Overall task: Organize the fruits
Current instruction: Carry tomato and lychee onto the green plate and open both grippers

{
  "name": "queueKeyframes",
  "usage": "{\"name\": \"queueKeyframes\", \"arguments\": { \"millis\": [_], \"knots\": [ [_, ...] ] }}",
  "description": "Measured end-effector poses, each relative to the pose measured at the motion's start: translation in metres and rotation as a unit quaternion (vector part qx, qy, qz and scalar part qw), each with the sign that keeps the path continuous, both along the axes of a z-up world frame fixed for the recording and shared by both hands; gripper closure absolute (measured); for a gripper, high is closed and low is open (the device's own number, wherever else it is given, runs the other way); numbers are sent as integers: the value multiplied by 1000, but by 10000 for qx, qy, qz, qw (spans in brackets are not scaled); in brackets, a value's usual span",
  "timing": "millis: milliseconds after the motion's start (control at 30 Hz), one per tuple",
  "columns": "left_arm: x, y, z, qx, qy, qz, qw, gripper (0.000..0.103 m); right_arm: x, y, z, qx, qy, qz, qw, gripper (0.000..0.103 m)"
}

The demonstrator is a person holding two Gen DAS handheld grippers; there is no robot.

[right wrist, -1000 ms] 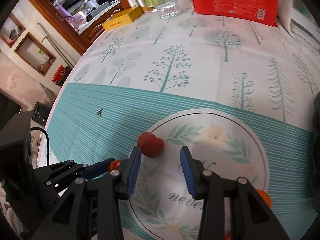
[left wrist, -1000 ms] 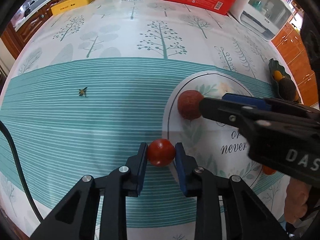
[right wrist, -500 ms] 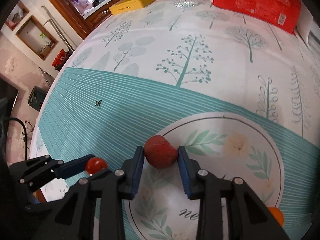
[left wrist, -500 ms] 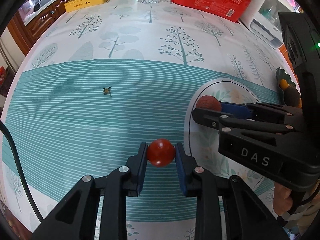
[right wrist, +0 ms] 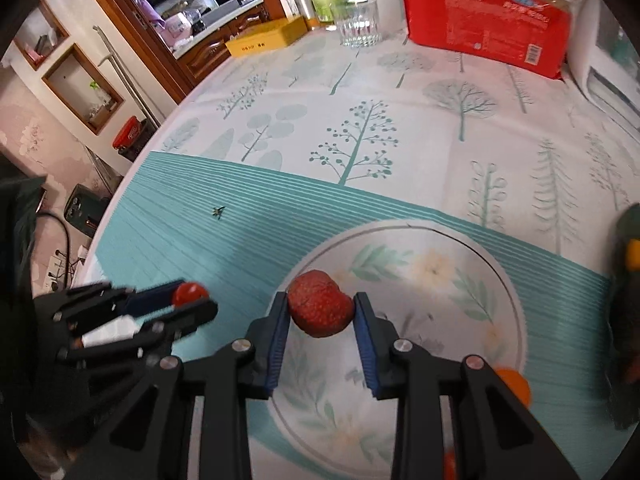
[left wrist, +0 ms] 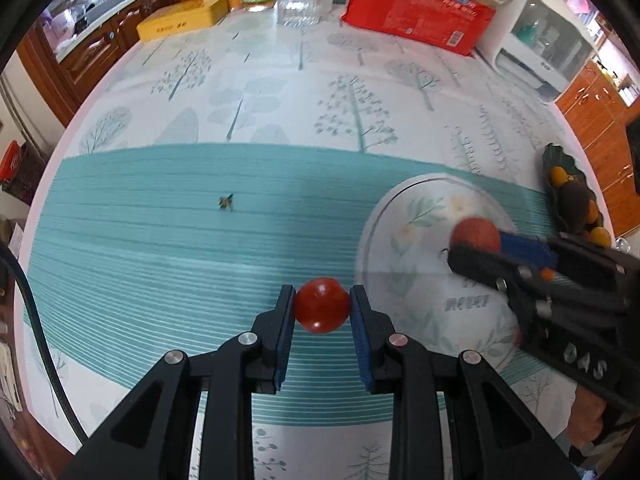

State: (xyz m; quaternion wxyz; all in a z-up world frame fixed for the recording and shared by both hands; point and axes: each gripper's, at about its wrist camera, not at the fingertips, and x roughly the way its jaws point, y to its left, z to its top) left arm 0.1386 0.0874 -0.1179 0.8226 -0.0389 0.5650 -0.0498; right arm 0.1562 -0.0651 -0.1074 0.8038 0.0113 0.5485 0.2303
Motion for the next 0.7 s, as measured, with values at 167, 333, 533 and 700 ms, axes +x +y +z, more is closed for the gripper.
{"name": "queueKeyframes", "arguments": {
  "millis": [167, 333, 533, 700],
  "knots": [
    [2, -29, 31, -69, -292, -279, 9992, 78, -19, -34, 22, 95, -132, -211, 9996, 71],
    [9, -75, 62, -156, -622, -709, 9954, 78, -31, -71, 41, 195, -280, -523, 9980, 71],
    [20, -135, 91, -207, -888, -1213, 9884, 78, -42, -130, 59, 230, -458, -1038, 9933, 71],
    [39, -188, 111, -210, -1044, -1508, 9828, 78, -45, -183, 68, 138, -620, -1516, 9864, 71]
  ]
}}
